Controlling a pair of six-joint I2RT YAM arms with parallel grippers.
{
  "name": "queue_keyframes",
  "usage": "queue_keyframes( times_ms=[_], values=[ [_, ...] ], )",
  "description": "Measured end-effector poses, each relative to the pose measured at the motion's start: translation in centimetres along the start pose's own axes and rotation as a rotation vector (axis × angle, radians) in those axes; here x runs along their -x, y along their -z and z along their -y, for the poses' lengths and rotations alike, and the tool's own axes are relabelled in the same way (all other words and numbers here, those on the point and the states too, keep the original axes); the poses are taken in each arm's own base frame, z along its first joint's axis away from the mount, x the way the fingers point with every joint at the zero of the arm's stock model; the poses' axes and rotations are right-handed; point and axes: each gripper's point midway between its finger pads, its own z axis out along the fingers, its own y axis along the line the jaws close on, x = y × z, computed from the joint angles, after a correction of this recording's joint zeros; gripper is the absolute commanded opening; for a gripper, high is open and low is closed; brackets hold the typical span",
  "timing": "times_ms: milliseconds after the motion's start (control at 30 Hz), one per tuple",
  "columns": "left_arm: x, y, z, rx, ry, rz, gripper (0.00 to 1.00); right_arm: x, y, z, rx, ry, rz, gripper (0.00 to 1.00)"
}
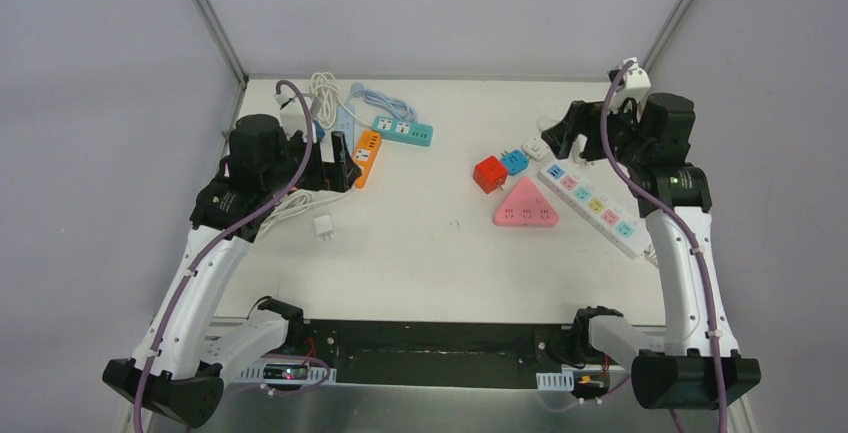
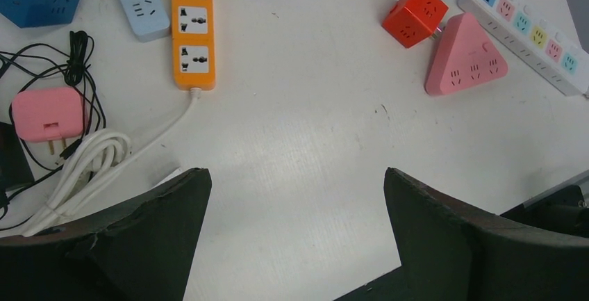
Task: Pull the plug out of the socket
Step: Reset both arms
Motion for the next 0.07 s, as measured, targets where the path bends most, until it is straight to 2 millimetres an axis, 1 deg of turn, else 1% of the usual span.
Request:
queue_keyframes(
  times_ms=[67],
  values=[
    [-0.02,0.00,0.03,-0.002,0.000,-0.001,0.99,0.04,0.04,0.01,0.002,-0.006,0.001,1.00]
  ],
)
